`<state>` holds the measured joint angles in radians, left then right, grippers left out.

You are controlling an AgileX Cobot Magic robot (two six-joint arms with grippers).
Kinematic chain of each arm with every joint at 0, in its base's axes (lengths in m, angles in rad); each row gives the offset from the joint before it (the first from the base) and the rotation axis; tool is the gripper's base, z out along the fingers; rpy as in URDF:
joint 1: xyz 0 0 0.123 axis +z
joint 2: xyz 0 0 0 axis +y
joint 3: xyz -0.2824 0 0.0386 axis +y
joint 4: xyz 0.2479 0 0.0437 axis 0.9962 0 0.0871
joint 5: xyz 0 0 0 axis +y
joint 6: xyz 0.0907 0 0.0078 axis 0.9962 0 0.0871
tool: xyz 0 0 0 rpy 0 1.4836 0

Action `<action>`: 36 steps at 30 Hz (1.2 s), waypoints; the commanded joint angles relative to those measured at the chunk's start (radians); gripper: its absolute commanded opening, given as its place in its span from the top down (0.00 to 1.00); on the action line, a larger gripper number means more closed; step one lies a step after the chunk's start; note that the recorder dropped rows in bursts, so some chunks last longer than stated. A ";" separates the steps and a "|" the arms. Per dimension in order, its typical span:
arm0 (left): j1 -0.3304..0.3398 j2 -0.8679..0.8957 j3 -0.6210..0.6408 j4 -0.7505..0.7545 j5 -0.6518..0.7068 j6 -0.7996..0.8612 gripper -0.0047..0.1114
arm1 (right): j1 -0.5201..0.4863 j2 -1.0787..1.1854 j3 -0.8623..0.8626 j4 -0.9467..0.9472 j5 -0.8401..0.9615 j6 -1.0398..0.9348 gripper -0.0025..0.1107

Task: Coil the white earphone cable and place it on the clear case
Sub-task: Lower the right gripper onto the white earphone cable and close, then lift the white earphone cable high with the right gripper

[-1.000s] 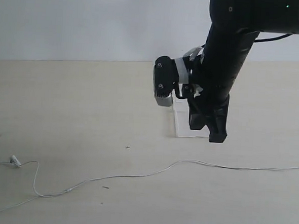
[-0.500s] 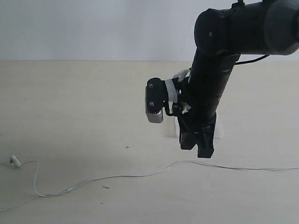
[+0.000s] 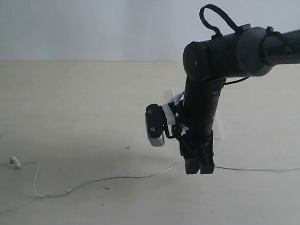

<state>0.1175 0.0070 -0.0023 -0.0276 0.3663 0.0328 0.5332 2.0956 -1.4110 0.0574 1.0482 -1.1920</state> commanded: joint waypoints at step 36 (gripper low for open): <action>0.002 -0.007 0.002 -0.009 -0.009 -0.002 0.96 | 0.002 -0.050 -0.002 0.086 -0.058 0.096 0.98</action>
<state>0.1175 0.0070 -0.0023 -0.0276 0.3663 0.0328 0.5338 2.1099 -1.4120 0.0859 0.9962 -1.0956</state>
